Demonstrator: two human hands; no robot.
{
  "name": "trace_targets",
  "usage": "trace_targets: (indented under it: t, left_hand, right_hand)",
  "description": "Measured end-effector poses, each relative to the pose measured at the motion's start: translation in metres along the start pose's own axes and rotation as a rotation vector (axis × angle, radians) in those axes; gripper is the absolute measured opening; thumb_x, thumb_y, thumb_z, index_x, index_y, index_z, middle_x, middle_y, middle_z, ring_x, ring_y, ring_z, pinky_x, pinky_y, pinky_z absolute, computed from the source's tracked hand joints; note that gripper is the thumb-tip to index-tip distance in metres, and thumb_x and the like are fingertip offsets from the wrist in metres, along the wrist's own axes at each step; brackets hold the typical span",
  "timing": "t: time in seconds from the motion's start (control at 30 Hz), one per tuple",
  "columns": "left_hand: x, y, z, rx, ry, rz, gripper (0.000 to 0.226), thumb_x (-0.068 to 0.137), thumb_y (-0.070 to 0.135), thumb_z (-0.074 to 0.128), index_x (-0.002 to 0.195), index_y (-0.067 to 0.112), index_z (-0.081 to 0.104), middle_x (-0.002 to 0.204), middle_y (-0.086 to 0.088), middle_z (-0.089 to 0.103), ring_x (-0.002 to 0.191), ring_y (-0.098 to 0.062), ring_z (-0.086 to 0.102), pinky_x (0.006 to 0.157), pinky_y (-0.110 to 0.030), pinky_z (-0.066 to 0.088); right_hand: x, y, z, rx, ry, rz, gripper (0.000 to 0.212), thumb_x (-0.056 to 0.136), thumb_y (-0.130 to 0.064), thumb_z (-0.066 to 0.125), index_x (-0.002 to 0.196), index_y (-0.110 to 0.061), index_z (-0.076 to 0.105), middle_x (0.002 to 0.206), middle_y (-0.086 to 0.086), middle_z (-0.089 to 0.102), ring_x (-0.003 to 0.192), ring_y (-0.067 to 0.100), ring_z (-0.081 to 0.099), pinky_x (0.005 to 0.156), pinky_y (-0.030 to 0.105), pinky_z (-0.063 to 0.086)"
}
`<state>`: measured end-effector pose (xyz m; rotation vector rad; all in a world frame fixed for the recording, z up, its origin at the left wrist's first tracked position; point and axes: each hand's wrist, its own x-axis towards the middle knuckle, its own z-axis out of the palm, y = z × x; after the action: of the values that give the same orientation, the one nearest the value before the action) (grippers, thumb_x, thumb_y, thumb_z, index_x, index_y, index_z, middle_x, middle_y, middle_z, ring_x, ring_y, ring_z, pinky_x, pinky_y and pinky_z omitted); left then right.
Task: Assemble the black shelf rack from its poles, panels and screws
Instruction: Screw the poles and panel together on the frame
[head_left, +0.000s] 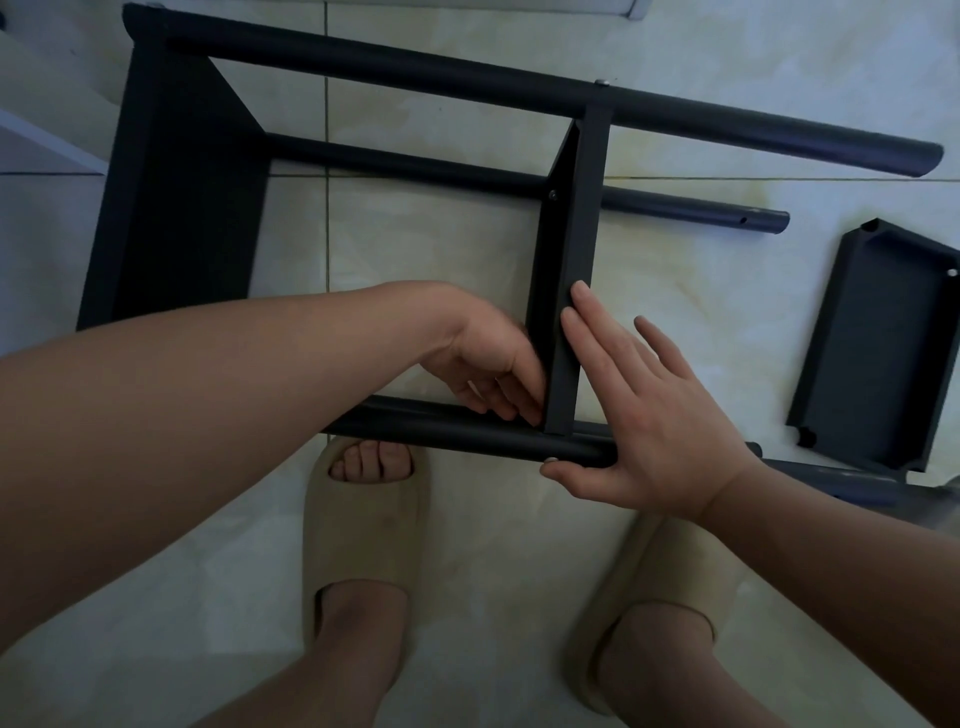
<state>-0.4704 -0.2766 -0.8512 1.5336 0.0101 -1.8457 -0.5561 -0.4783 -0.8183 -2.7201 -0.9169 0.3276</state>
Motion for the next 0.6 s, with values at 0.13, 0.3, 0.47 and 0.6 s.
trace_targets:
  t: [0.13, 0.3, 0.47, 0.6]
  left_hand:
    - [0.0006, 0.0021, -0.0007, 0.025, 0.008, 0.014, 0.008, 0.090, 0.017, 0.069, 0.087, 0.022, 0.073, 0.083, 0.007, 0.075, 0.080, -0.010, 0.062, 0.079, -0.026, 0.046]
    - [-0.0007, -0.0006, -0.0012, -0.018, -0.042, 0.004, 0.016, 0.089, 0.010, 0.066, 0.086, 0.022, 0.076, 0.088, 0.006, 0.075, 0.084, -0.011, 0.063, 0.084, -0.027, 0.046]
    - [0.0017, -0.0032, 0.0022, -0.024, 0.003, 0.005, 0.011, 0.092, 0.022, 0.065, 0.088, 0.024, 0.075, 0.089, 0.008, 0.076, 0.093, -0.014, 0.064, 0.088, -0.033, 0.048]
    - [0.0024, -0.0046, 0.0029, -0.037, -0.003, 0.025, 0.008, 0.094, 0.018, 0.064, 0.092, 0.020, 0.071, 0.083, 0.007, 0.074, 0.086, -0.013, 0.061, 0.085, -0.029, 0.048]
  right_hand:
    - [0.0003, 0.0001, -0.0001, -0.007, 0.001, -0.001, 0.113, 0.082, -0.076, 0.053, 0.162, -0.006, 0.016, 0.171, 0.010, 0.007, 0.156, 0.024, 0.019, 0.122, 0.056, 0.025]
    - [0.0006, 0.0004, -0.0008, -0.052, 0.002, -0.002, 0.113, 0.082, -0.077, 0.051, 0.162, -0.006, 0.016, 0.171, 0.010, 0.008, 0.157, 0.024, 0.014, 0.122, 0.059, 0.020]
    - [0.0003, 0.0005, 0.0006, -0.094, 0.014, -0.019, 0.111, 0.084, -0.078, 0.048, 0.161, -0.004, 0.015, 0.170, 0.012, 0.008, 0.157, 0.025, 0.012, 0.122, 0.062, 0.017]
    - [0.0000, 0.0014, 0.0016, -0.108, 0.035, -0.050, 0.107, 0.087, -0.076, 0.045, 0.161, -0.003, 0.018, 0.170, 0.013, 0.009, 0.157, 0.026, 0.012, 0.123, 0.061, 0.015]
